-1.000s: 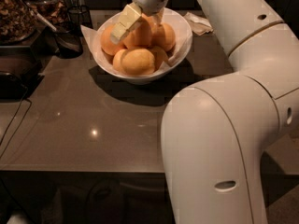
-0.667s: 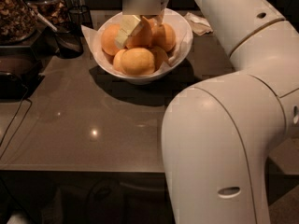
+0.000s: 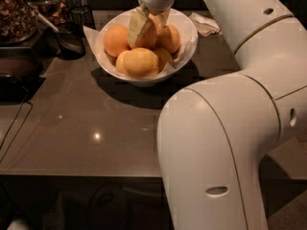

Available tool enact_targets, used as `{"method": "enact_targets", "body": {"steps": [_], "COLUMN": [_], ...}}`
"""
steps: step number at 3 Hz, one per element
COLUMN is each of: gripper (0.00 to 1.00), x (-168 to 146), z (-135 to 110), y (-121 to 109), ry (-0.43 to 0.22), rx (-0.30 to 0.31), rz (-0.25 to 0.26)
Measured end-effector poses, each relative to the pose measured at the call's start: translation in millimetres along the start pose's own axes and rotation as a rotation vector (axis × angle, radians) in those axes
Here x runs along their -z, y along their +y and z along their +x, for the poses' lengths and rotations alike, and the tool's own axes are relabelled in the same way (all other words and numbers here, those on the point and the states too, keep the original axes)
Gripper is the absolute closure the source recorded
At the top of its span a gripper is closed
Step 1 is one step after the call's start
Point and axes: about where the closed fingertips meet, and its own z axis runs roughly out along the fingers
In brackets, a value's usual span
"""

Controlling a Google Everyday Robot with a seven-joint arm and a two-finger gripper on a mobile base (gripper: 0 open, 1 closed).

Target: Pick orange from white bowl

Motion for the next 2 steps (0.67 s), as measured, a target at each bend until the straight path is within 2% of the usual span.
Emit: {"method": "enact_targets", "body": {"steps": [1,2], "gripper": [0.88,1.00], "x": [5.7,9.0], "z": [6.2,5.0], "y": [-4.7,-4.4], "ry": [-0.008,-0.008], "rx": [-0.010,-0.010], "rz": [0.022,0.022]}}
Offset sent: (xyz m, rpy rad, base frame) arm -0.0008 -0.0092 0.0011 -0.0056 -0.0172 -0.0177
